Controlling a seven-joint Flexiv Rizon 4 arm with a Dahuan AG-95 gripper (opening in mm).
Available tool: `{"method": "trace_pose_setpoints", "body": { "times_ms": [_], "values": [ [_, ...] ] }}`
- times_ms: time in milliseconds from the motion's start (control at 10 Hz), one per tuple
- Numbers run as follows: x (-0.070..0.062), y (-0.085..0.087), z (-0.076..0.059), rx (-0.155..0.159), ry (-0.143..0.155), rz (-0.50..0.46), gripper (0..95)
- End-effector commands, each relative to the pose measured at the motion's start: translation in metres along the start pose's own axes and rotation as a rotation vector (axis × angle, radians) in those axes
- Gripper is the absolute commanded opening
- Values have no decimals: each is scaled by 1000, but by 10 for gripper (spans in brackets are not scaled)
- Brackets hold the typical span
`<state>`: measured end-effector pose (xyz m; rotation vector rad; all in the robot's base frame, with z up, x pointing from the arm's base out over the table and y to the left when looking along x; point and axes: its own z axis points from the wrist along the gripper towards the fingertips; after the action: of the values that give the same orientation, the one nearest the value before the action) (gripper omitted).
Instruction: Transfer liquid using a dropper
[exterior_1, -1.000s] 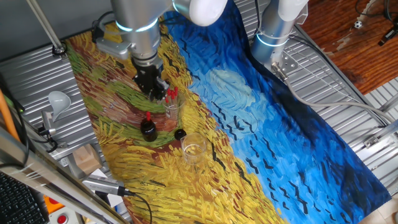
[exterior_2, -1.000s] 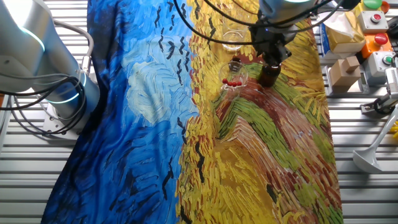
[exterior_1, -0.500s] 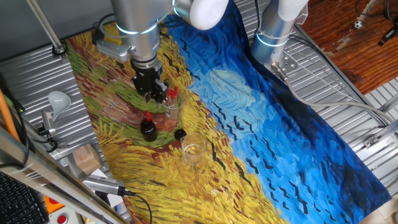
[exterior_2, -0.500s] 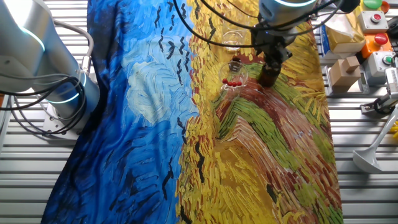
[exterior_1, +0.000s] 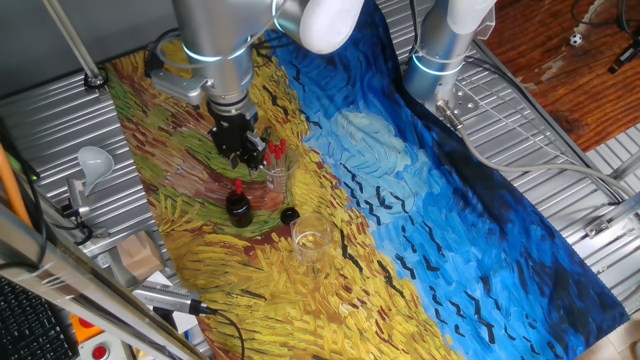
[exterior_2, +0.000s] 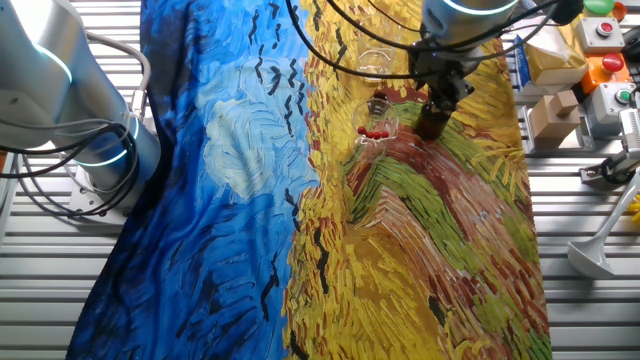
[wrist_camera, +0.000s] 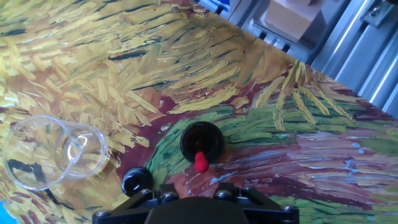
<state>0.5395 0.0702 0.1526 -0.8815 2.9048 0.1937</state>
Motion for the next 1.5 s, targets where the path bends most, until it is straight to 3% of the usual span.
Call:
{"method": "trace_pose_setpoints", "body": {
  "times_ms": [100, 900, 1500],
  "values": [
    [0, 1, 0, -7, -1, 3, 380],
    [1, 2, -1, -7, -8, 46, 380],
    [-3, 1, 9, -17, -20, 58, 380]
  ]
}}
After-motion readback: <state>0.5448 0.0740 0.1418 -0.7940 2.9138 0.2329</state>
